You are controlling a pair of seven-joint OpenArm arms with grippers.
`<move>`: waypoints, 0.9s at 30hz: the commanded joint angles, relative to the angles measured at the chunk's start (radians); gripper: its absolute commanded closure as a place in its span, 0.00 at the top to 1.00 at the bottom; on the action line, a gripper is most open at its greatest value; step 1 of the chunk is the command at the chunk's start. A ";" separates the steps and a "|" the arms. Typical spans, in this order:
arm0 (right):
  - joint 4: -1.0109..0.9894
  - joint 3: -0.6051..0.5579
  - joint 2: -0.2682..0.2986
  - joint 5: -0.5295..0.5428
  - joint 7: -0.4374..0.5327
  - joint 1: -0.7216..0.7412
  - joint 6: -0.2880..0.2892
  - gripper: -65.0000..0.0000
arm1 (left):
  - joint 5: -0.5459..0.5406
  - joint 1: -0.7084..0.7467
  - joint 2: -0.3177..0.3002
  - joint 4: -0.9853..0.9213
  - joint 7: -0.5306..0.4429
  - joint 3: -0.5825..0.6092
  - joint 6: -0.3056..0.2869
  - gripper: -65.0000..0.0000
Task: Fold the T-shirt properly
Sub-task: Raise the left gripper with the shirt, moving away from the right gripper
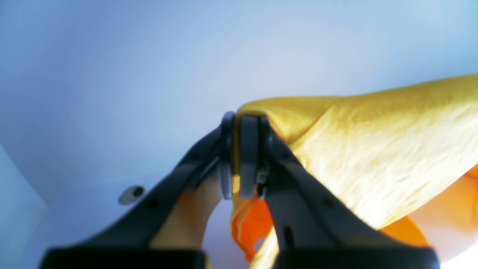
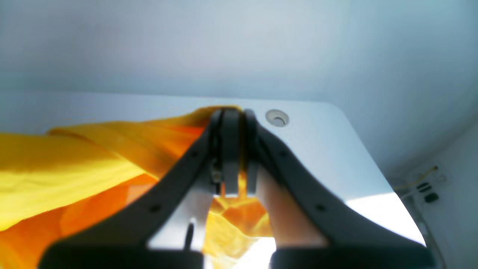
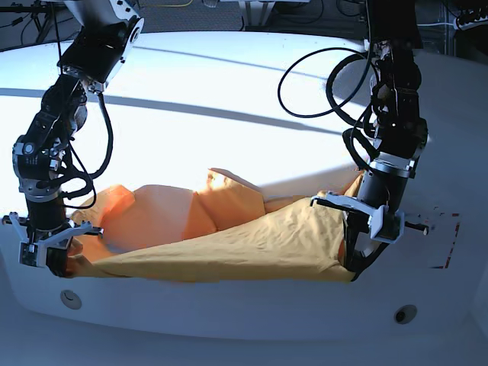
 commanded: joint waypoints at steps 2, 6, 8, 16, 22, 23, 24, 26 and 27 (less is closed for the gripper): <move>0.026 0.034 -0.017 0.004 0.041 -0.026 0.033 0.01 | -0.004 0.080 0.025 0.014 -0.036 0.039 -0.008 0.00; 0.026 0.042 -0.026 0.004 0.041 -0.058 0.050 0.01 | -0.004 0.165 0.028 0.017 -0.038 0.075 -0.023 0.00; 0.026 0.042 -0.026 0.004 0.041 -0.064 0.053 0.01 | -0.005 0.228 0.028 0.019 -0.040 0.097 -0.033 0.00; 0.026 0.042 -0.027 0.004 0.041 -0.070 0.053 0.01 | -0.005 0.418 0.022 0.019 -0.118 0.140 -0.037 0.00; 0.024 0.037 -0.027 0.004 0.041 -0.067 0.053 0.01 | -0.002 0.515 -0.003 0.017 -0.135 0.149 -0.076 0.09; 0.024 0.037 -0.027 0.004 0.041 -0.067 0.053 0.01 | -0.002 0.519 -0.009 0.016 -0.135 0.149 -0.082 0.12; 0.024 0.037 -0.027 0.004 0.040 -0.067 0.053 0.01 | -0.002 0.528 -0.026 0.016 -0.135 0.148 -0.094 0.25; 0.024 0.036 -0.027 0.004 0.040 -0.067 0.053 0.01 | -0.004 0.542 -0.041 0.016 -0.135 0.148 -0.096 0.42; 0.024 0.036 -0.029 0.004 0.040 -0.067 0.053 0.01 | -0.004 0.556 -0.044 0.016 -0.135 0.146 -0.096 0.55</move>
